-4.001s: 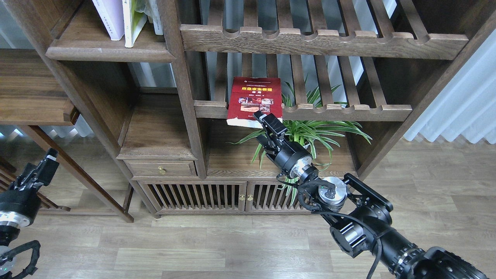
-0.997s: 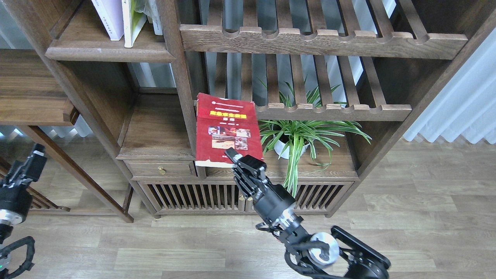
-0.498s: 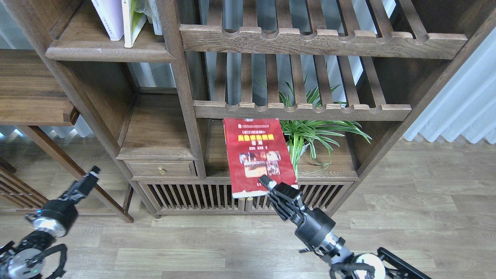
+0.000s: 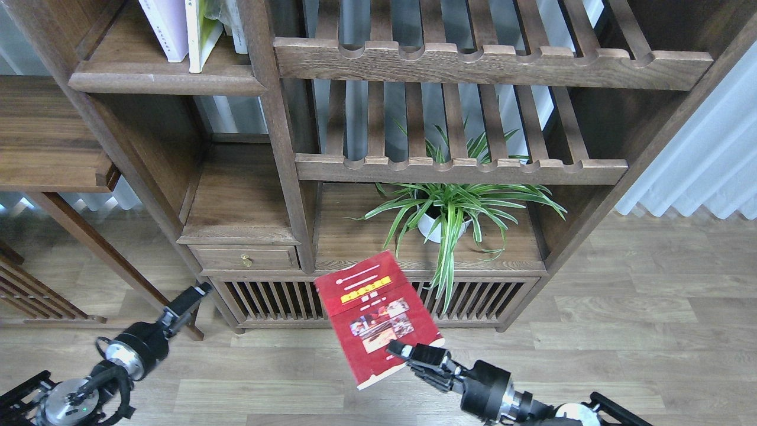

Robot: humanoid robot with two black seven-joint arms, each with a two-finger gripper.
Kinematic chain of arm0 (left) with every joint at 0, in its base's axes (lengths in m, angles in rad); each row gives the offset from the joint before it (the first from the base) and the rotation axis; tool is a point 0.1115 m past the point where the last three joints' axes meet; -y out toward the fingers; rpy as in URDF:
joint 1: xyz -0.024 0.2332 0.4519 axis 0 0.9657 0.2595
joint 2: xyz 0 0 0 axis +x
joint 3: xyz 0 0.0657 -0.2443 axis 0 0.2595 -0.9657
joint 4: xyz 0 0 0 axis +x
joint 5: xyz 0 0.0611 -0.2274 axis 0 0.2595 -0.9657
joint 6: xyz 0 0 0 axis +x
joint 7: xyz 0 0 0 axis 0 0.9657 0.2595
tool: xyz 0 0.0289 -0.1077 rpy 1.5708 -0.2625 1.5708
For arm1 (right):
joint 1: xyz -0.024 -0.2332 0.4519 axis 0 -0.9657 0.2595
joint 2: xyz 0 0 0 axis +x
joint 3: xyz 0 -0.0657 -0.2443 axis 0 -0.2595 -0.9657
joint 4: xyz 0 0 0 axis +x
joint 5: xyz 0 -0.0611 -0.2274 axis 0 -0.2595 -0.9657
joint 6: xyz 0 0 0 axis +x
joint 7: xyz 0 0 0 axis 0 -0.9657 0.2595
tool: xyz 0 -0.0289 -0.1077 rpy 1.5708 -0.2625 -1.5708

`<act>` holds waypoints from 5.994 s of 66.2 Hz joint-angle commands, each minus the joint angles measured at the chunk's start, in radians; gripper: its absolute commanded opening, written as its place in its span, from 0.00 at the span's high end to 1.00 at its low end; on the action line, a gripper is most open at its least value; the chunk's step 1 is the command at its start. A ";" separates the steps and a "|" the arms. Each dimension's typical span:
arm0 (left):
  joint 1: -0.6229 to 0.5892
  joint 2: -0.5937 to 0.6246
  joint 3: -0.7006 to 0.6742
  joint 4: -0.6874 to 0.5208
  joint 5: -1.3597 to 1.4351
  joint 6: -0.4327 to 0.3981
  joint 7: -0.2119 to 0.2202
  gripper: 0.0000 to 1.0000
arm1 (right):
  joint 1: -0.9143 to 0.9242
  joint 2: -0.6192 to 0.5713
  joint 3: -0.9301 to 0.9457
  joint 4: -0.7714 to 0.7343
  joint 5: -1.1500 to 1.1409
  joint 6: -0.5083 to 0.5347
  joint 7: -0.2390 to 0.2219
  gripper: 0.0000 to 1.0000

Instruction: Organize books on shelf

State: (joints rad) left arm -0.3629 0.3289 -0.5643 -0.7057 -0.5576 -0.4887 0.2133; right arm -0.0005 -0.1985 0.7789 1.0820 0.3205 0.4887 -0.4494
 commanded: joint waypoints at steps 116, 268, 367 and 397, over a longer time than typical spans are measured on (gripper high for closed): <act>-0.034 0.139 0.299 -0.406 -0.235 0.000 0.052 0.94 | 0.008 0.113 -0.082 -0.030 0.002 0.000 -0.009 0.42; -1.096 0.358 -0.019 0.176 0.292 0.000 0.233 0.95 | 0.014 0.137 0.137 -0.100 -0.014 0.000 0.023 0.01; -1.282 -0.143 -0.075 0.710 0.628 0.000 -0.316 0.97 | -0.016 0.160 0.141 -0.063 -0.005 0.000 0.055 0.01; -1.200 -0.166 -0.019 0.712 0.625 0.000 -0.390 0.96 | -0.024 0.159 0.141 -0.062 0.000 0.000 0.075 0.01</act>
State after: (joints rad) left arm -1.5995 0.1673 -0.5832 0.0000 0.0678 -0.4886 -0.1846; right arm -0.0237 -0.0399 0.9207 1.0201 0.3206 0.4887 -0.3749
